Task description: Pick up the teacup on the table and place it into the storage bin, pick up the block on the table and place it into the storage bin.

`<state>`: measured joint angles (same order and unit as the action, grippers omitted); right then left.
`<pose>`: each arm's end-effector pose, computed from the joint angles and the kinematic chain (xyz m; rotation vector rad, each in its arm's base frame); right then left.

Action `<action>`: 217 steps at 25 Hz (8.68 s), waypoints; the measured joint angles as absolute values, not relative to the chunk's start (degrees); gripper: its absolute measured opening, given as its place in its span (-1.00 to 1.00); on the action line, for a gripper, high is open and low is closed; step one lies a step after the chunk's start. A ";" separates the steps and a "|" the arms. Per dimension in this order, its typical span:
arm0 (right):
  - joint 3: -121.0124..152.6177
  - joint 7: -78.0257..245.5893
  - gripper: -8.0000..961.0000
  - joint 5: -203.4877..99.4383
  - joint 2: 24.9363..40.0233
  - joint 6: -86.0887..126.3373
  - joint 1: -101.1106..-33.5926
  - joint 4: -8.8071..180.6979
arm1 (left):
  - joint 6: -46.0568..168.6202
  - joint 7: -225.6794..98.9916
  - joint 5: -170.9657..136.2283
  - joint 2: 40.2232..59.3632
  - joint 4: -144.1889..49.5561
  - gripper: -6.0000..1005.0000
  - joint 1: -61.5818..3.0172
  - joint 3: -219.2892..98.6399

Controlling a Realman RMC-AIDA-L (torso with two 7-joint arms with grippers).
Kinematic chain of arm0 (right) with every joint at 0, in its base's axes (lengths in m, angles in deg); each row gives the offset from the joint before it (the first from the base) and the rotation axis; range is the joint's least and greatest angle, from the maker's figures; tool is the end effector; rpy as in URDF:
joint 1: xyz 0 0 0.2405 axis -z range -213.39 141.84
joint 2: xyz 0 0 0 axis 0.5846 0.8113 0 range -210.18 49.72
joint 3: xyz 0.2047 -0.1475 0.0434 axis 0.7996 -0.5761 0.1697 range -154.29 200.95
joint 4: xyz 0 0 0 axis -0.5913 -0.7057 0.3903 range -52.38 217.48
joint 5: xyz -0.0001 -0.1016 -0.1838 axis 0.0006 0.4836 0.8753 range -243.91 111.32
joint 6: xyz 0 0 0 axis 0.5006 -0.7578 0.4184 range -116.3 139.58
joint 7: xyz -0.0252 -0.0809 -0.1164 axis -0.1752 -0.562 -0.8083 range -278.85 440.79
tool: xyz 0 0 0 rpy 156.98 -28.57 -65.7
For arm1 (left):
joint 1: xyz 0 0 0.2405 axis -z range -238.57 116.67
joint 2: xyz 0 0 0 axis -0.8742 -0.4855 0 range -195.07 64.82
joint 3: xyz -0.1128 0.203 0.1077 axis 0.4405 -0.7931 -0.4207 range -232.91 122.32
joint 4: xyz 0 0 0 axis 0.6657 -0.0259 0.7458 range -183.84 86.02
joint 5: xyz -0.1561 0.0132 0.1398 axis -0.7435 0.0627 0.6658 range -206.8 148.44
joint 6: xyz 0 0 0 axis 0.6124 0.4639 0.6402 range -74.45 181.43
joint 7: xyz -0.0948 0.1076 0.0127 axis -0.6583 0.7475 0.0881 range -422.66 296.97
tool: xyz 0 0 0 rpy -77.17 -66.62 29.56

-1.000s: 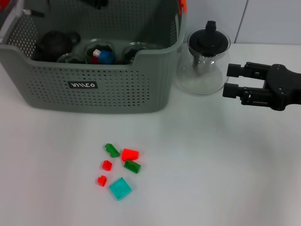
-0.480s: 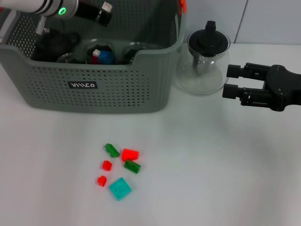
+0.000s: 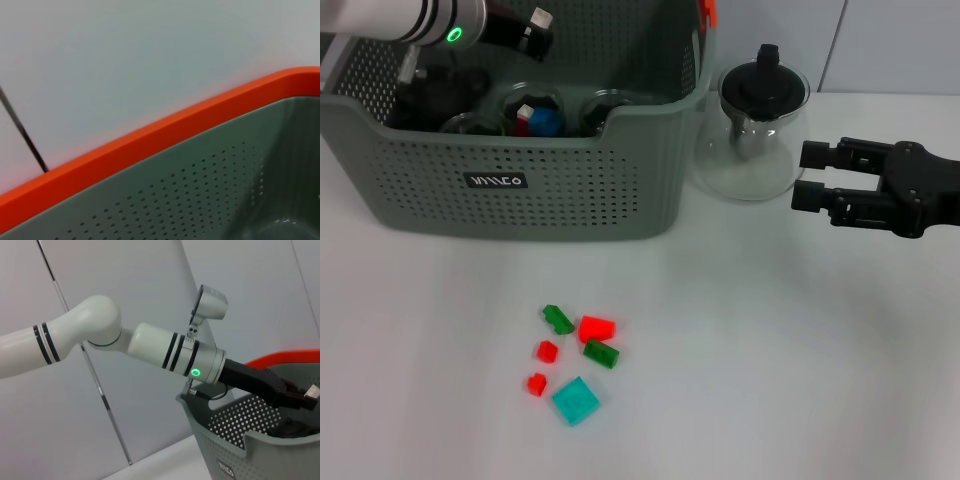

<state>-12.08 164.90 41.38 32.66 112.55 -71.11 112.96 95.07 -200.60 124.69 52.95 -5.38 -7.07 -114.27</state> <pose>0.2346 0.3403 0.0409 -2.7583 0.6523 1.0304 -0.1702 0.4975 0.0232 -2.1382 -0.7147 0.0189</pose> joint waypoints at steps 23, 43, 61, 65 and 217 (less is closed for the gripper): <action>-11.88 164.60 0.65 41.32 32.00 113.51 -70.35 113.48 | 128.21 -193.69 91.57 53.74 28.33 0.25 -18.68 -102.59; -11.65 164.85 0.65 41.27 31.91 113.56 -70.47 113.35 | 163.40 -177.20 103.25 59.46 41.70 0.23 -35.18 -115.72; -11.56 164.38 0.65 41.11 31.92 113.42 -69.67 113.33 | 146.39 -205.37 121.20 59.66 29.54 0.22 -30.27 -144.46; -11.56 164.38 0.65 41.08 31.92 113.49 -69.60 113.36 | 144.90 -207.52 123.18 59.68 28.56 0.22 -30.11 -146.60; -11.65 164.20 0.65 41.21 31.92 113.24 -69.96 112.96 | 145.23 -197.57 126.84 59.65 28.53 0.35 -31.69 -142.27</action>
<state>-11.65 164.20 41.21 31.92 113.24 -69.96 112.96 145.23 -197.57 126.84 59.65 28.53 -31.69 -142.27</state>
